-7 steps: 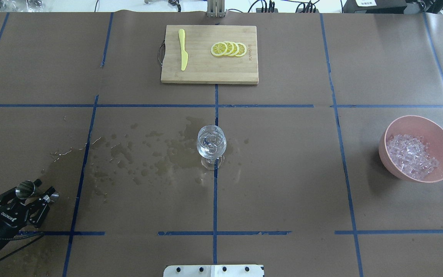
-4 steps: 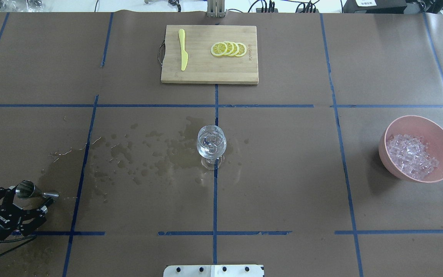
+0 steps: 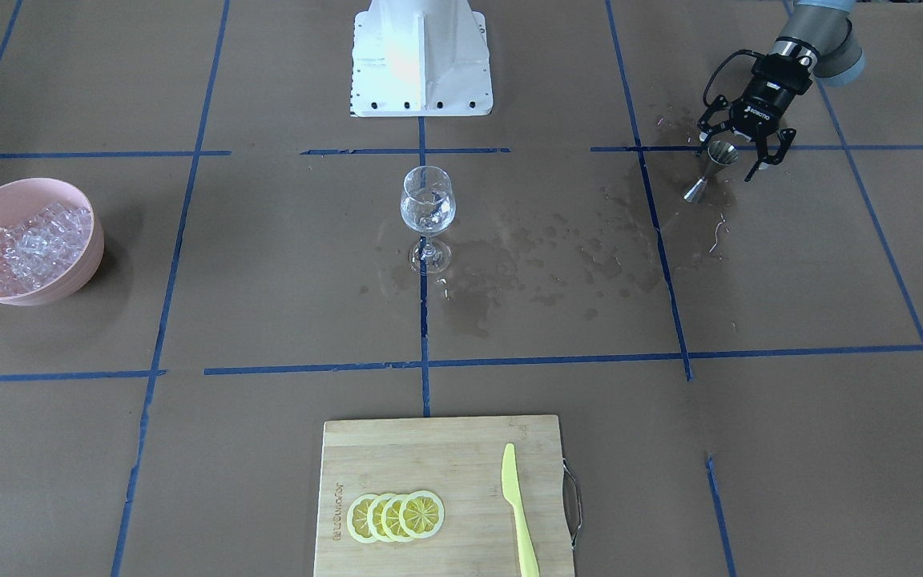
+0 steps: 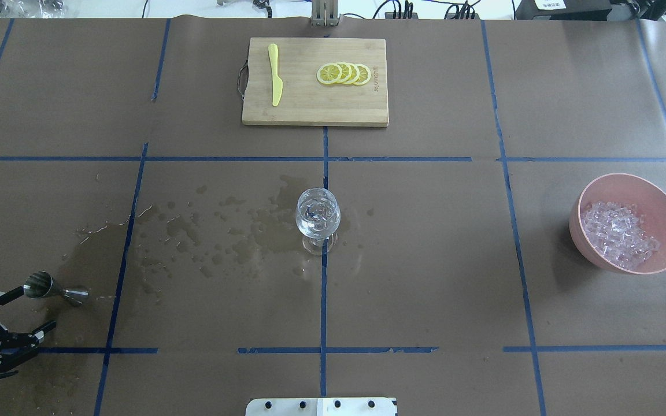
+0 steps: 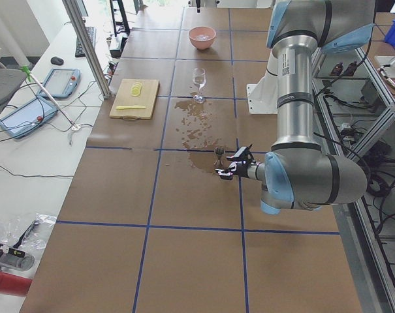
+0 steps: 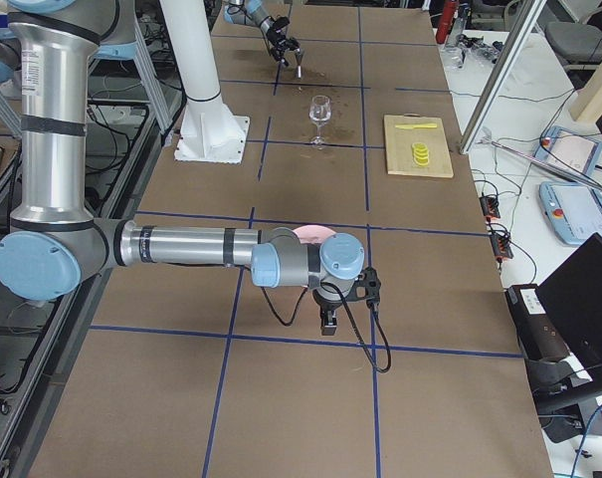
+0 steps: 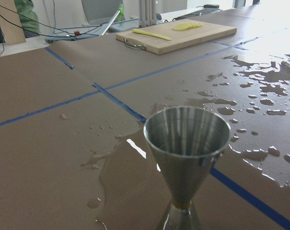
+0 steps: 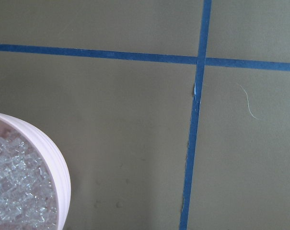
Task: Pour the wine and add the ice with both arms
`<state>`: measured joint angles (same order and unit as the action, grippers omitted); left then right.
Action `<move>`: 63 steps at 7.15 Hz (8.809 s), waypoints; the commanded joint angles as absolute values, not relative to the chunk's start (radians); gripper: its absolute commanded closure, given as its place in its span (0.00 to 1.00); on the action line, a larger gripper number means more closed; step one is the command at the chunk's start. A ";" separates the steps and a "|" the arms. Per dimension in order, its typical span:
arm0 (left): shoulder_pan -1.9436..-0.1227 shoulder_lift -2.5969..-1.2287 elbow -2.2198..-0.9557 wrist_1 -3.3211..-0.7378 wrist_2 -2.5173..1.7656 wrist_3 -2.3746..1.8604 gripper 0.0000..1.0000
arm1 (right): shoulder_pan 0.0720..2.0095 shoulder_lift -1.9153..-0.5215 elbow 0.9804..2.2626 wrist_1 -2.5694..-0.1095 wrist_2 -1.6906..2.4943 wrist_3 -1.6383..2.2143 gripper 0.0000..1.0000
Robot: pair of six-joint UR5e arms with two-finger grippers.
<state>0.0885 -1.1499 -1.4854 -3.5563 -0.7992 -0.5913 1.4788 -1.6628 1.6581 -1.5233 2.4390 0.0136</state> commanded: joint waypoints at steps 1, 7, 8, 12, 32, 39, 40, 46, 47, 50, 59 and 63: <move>0.078 -1.011 -1.532 -3.525 -0.893 -0.591 0.00 | 1.479 -1.663 1.663 -1.523 2.445 0.014 0.00; -0.418 -1.078 -1.585 -3.252 -1.213 -0.375 0.00 | 1.479 -1.672 1.674 -1.522 2.457 0.014 0.00; -0.472 -1.101 -1.582 -3.175 -1.229 -0.332 0.00 | 1.479 -1.672 1.674 -1.522 2.457 0.012 0.00; -0.861 -1.274 -1.586 -2.799 -1.568 -0.220 0.00 | 1.479 -1.661 1.674 -1.520 2.454 0.018 0.00; -1.485 -1.563 -1.792 -1.629 -2.303 -0.066 0.00 | 0.986 -1.712 1.778 -1.010 2.233 0.770 0.86; -1.485 -1.555 -1.781 -1.629 -2.324 -0.066 0.00 | 0.959 -1.491 2.039 -1.178 2.221 1.112 1.00; -1.485 -1.536 -1.787 -1.631 -2.329 -0.066 0.00 | 0.918 -1.400 2.039 -1.199 2.205 1.235 1.00; -1.485 -1.502 -1.781 -1.631 -2.401 -0.064 0.00 | 0.548 -0.803 1.887 -1.595 1.806 1.586 1.00; -1.485 -1.502 -1.779 -1.632 -2.402 -0.064 0.00 | 0.528 -0.799 1.884 -1.594 1.784 1.588 1.00; -1.485 -1.503 -1.779 -1.631 -2.404 -0.067 0.00 | 0.497 -0.799 1.879 -1.597 1.758 1.591 0.13; -1.580 -1.523 -1.660 -1.638 -2.372 0.061 0.00 | 1.277 -1.449 1.875 -1.626 2.276 0.340 0.00; -1.586 -1.505 -1.753 -1.486 -2.373 0.060 0.00 | 1.547 -1.520 1.551 -1.626 2.296 -0.211 0.00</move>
<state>-1.5862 -1.5123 -1.7242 -1.4910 -2.3731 0.0611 1.4628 -1.5068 1.6430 -1.6247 2.2900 -0.0514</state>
